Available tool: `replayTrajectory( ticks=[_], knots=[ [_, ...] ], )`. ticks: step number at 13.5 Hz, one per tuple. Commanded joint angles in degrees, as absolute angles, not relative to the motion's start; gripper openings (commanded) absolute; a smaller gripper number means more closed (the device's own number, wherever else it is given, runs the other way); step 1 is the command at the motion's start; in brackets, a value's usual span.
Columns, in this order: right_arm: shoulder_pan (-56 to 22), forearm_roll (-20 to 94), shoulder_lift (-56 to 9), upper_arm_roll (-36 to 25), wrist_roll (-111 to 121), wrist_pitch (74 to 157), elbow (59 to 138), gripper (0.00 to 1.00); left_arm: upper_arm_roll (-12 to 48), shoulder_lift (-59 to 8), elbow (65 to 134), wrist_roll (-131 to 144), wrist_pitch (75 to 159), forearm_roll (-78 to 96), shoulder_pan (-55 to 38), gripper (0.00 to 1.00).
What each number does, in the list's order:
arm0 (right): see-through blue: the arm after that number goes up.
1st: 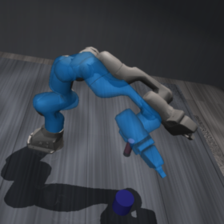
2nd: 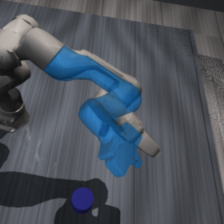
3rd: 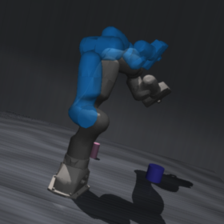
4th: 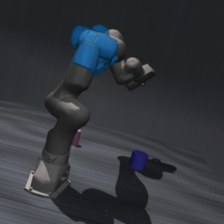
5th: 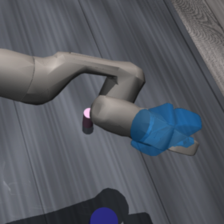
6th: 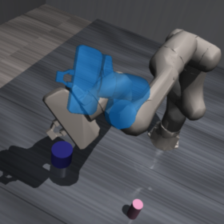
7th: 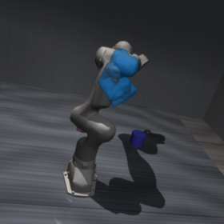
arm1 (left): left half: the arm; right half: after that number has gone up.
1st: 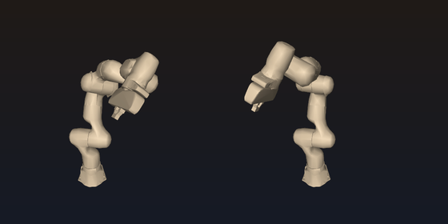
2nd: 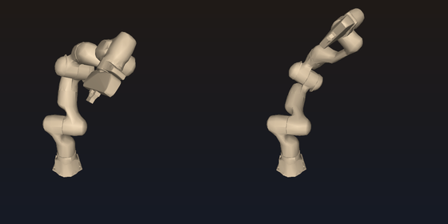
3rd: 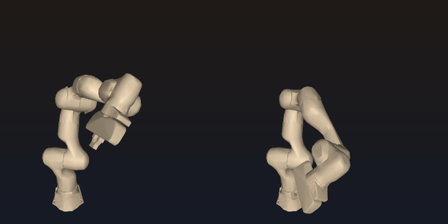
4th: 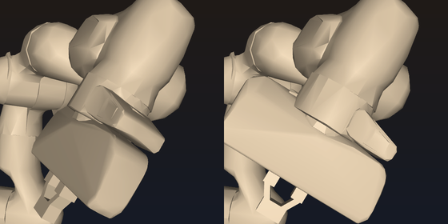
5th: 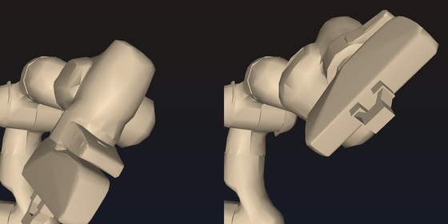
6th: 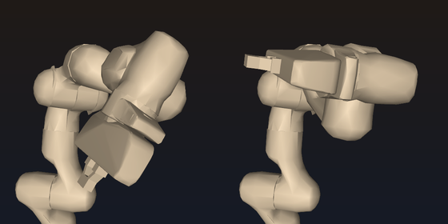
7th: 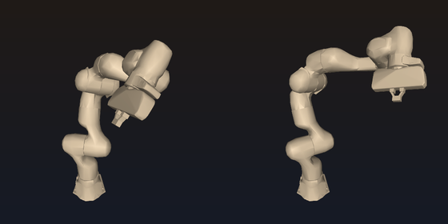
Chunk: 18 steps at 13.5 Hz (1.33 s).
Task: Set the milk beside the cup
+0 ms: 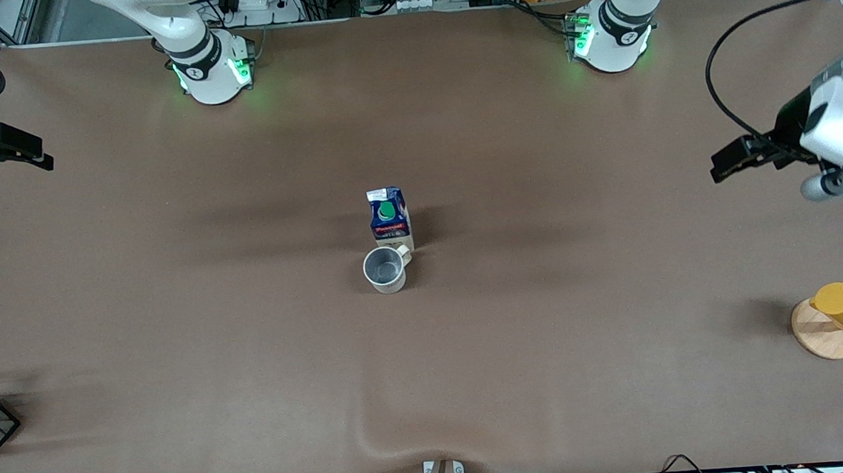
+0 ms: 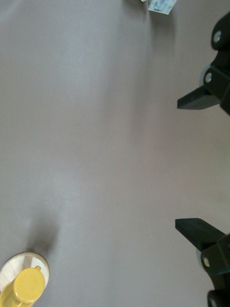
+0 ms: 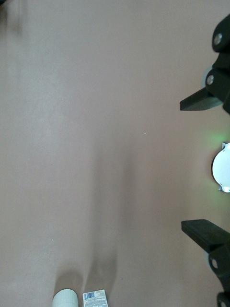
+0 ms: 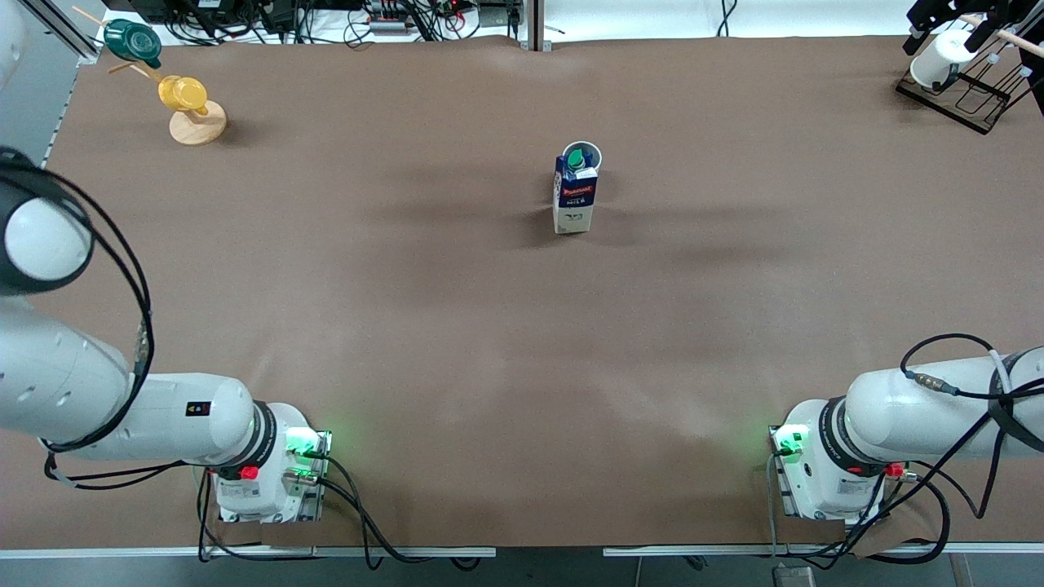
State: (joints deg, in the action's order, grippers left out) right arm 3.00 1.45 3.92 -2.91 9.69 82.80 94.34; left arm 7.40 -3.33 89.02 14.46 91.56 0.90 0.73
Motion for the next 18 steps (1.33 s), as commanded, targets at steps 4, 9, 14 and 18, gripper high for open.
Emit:
replayTrajectory(
  ticks=[4, 9, 14, 18],
  knots=[
    [3.16, 1.14, 4.22, -2.9, 9.05, 82.09, 94.04, 1.0, 7.12, 2.11, 95.98, 12.21, 95.45, 1.14, 0.97, 1.0],
    [3.43, 1.23, 4.22, -2.9, 9.05, 81.57, 94.22, 1.0, 7.21, 2.64, 95.1, 12.3, 94.58, 0.79, 1.58, 1.0],
    [3.6, 1.23, 4.22, -2.46, 9.05, 81.65, 93.96, 1.0, 7.21, 3.6, 95.01, 12.3, 92.99, 0.79, 1.32, 1.0],
    [3.52, 1.23, 4.39, -2.11, 9.14, 81.3, 93.87, 1.0, 7.65, 4.31, 95.1, 12.3, 91.15, -0.09, 0.62, 1.0]
  ],
)
